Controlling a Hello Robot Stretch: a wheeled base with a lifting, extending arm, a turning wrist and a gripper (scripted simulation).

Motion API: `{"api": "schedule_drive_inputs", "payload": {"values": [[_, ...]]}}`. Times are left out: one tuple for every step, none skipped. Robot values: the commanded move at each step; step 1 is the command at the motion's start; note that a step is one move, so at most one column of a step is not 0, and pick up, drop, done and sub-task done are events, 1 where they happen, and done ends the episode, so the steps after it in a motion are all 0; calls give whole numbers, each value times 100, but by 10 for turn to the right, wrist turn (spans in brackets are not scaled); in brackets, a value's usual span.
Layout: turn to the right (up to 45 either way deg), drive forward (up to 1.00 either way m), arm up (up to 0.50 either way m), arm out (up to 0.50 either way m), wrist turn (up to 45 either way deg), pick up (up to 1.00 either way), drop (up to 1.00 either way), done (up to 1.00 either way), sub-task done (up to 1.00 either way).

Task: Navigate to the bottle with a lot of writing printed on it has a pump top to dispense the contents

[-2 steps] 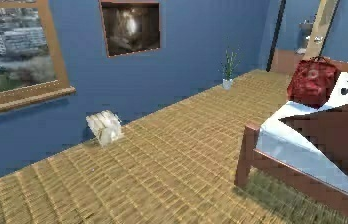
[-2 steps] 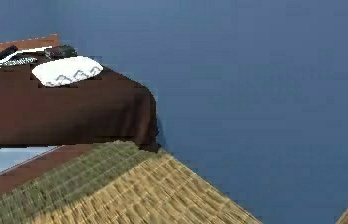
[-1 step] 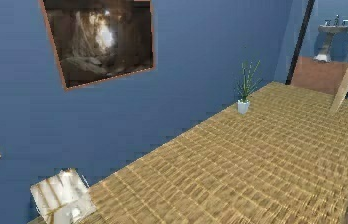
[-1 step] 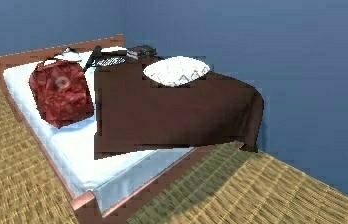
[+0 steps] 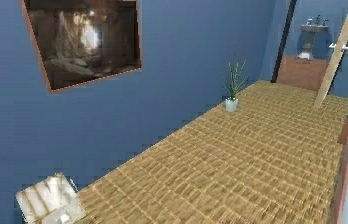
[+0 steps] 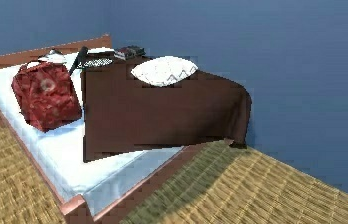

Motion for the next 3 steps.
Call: {"api": "schedule_drive_inputs", "payload": {"values": [[0, 35, 0, 0, 0, 0, 0, 0, 0], [240, 0, 0, 0, 0, 0, 0, 0, 0], [0, 15, 0, 0, 0, 0, 0, 0, 0]]}}
